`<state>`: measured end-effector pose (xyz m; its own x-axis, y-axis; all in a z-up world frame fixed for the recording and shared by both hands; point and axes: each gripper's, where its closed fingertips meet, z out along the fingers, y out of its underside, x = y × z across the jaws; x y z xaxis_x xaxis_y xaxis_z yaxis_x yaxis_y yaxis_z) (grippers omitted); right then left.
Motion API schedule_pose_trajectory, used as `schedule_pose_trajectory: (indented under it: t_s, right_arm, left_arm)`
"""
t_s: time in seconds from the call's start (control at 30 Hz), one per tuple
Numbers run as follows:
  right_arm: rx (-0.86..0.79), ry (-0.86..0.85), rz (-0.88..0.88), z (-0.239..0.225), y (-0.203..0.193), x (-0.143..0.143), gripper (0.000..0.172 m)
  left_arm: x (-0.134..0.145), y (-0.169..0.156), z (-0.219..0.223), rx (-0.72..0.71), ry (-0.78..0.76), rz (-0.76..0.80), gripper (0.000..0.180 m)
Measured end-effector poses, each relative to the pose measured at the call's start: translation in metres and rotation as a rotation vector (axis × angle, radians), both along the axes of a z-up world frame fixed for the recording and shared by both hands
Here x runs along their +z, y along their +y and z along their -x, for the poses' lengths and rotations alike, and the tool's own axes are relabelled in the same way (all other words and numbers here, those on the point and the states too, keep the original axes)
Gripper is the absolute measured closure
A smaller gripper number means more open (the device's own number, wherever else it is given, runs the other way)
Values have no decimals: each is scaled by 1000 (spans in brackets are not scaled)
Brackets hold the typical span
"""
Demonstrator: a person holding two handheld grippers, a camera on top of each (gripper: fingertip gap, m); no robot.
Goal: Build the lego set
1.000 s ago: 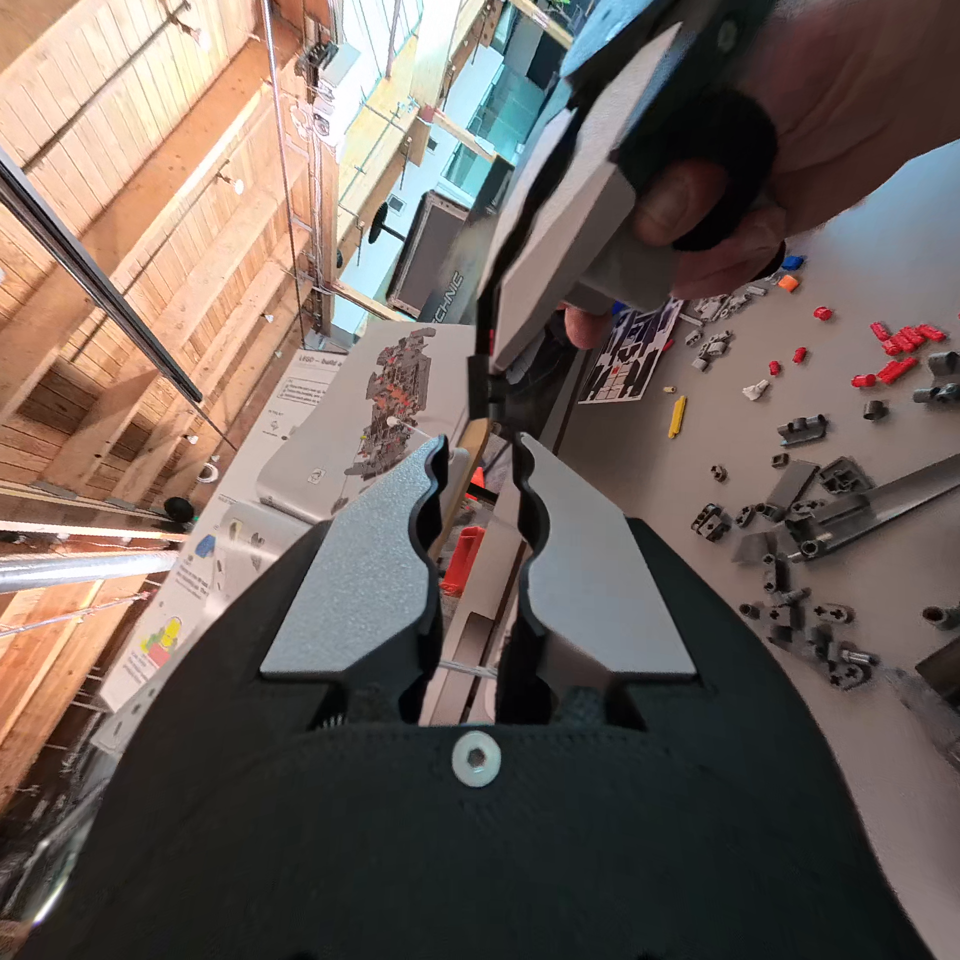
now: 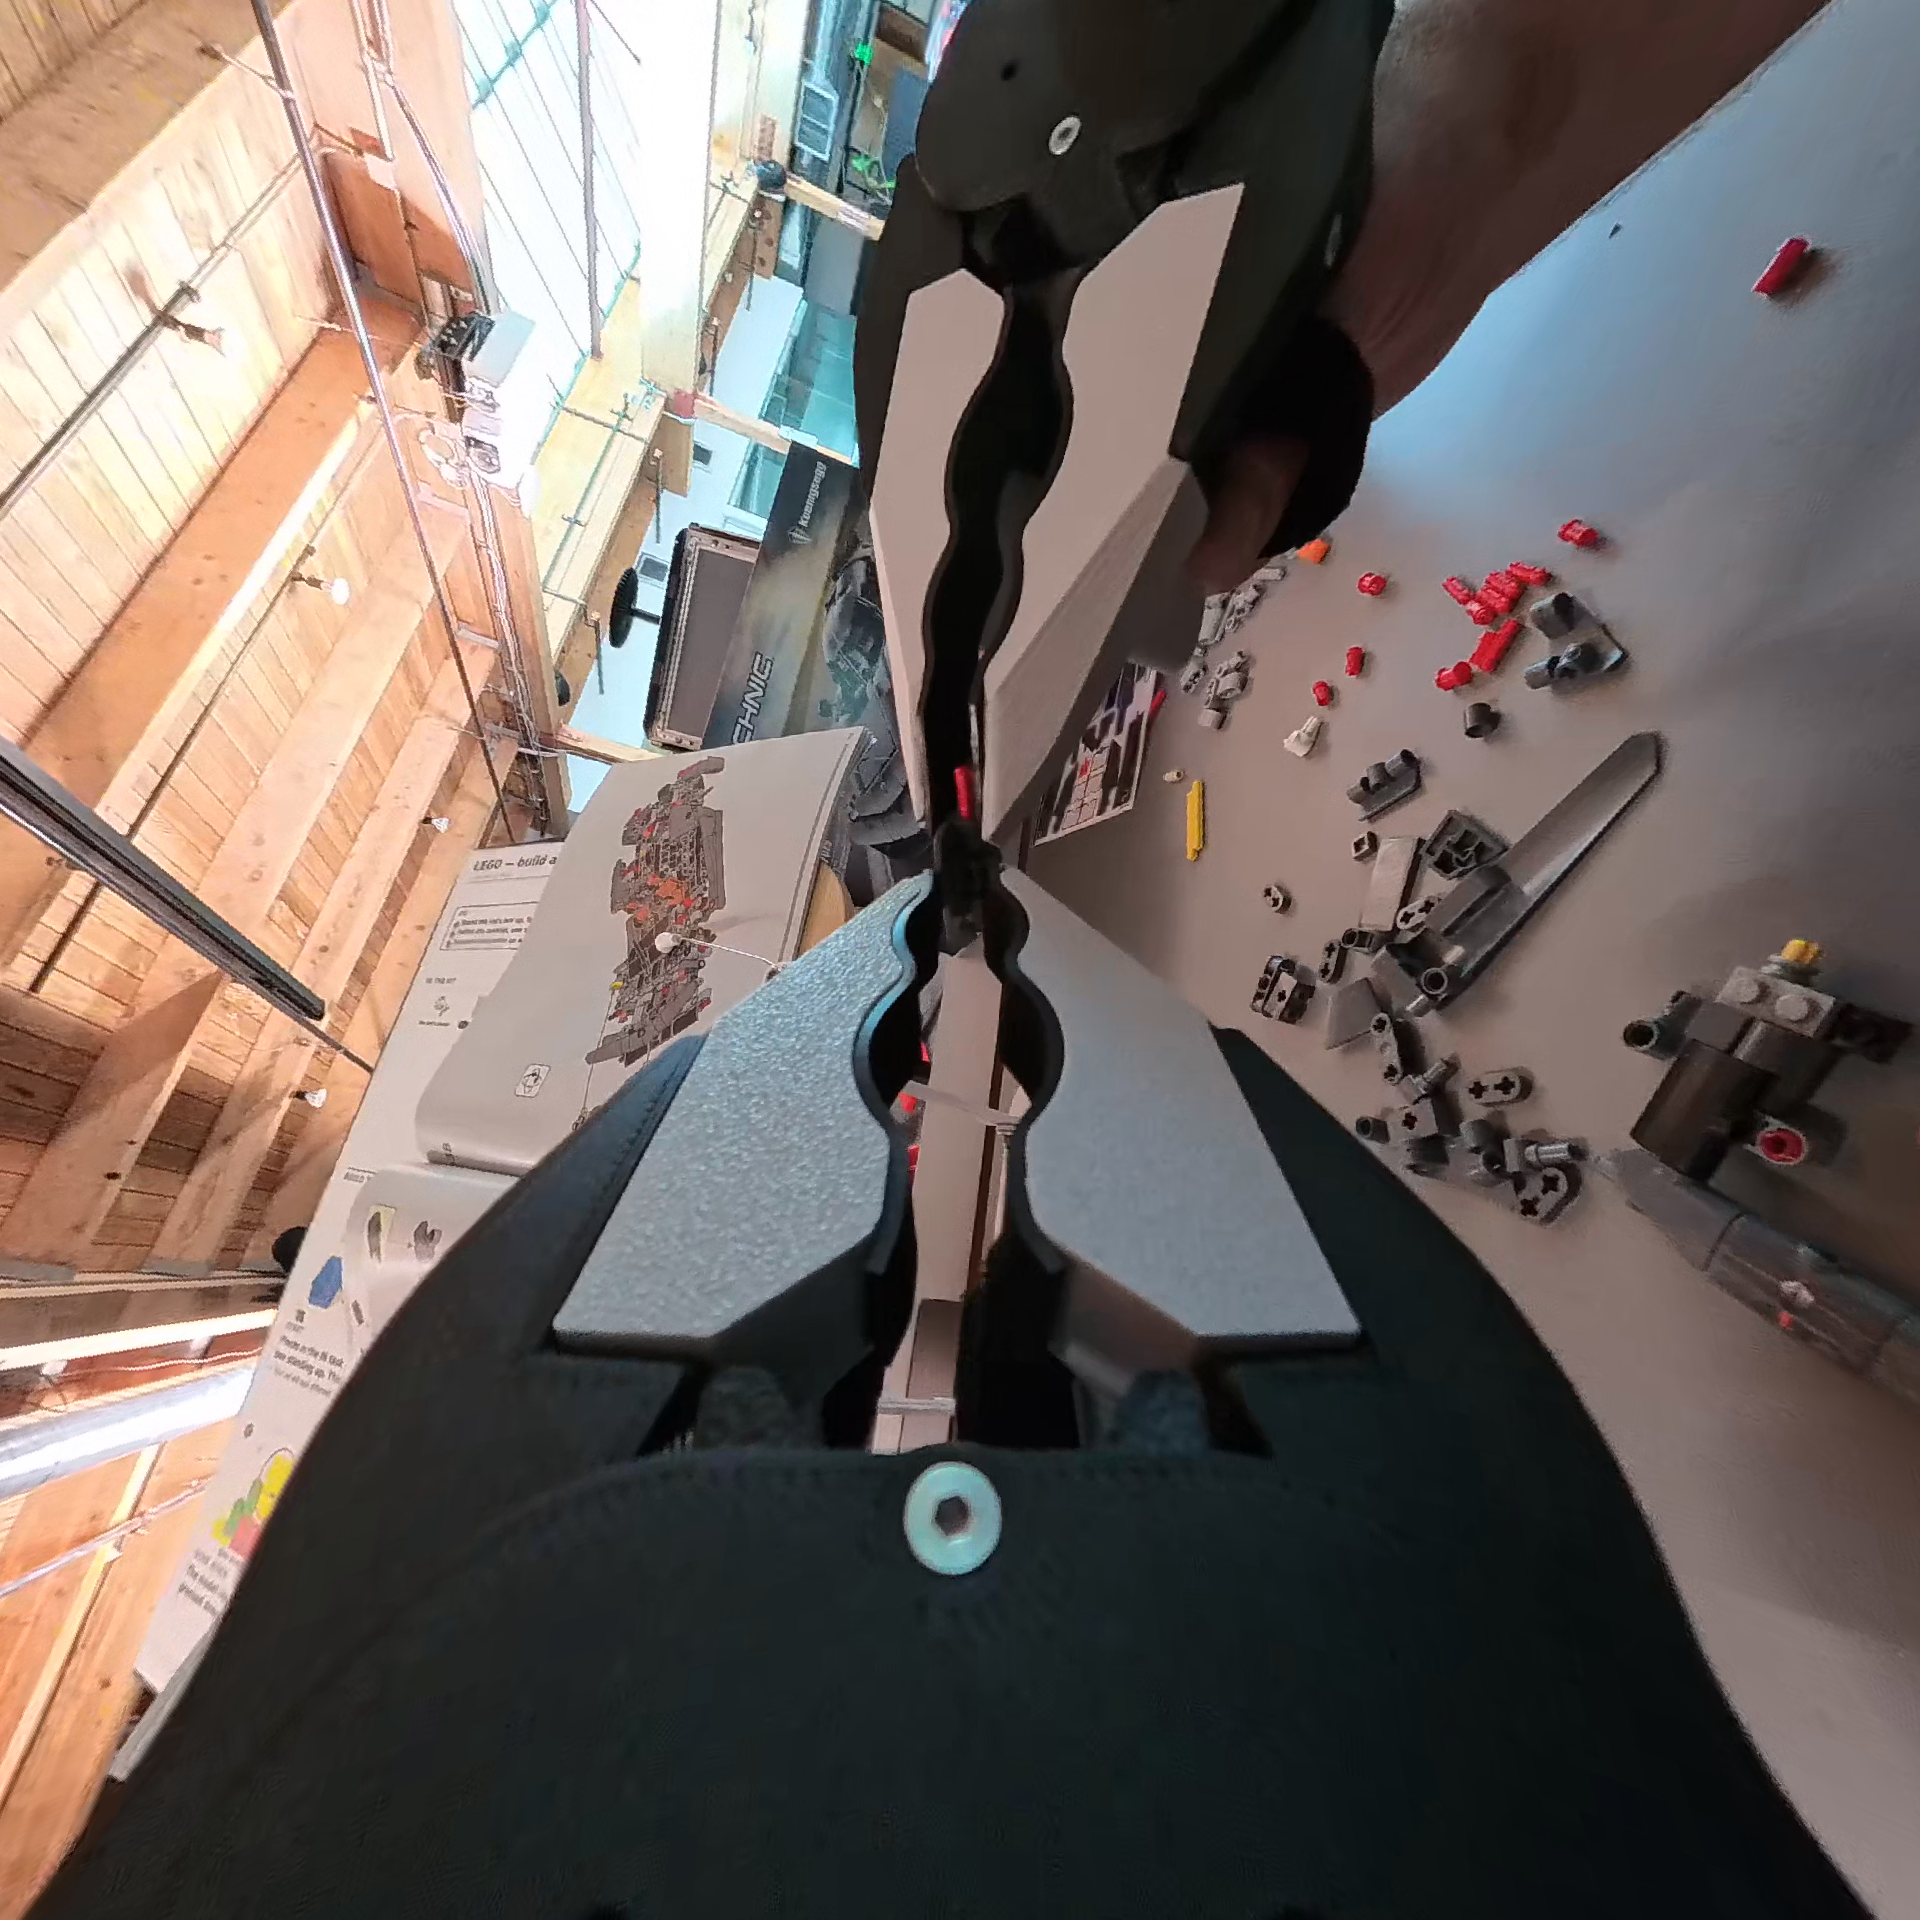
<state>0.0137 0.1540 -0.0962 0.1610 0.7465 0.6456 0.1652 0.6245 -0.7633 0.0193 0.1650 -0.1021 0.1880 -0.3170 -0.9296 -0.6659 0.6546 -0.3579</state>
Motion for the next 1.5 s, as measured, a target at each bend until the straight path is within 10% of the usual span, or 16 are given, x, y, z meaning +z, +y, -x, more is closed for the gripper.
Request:
schedule_pose_trajectory:
  t_s: [1.5]
  right_arm:
    - [-208,-88,-327,8,-1,-3,168]
  left_arm:
    - [1,-1,5,0,9,-172,180]
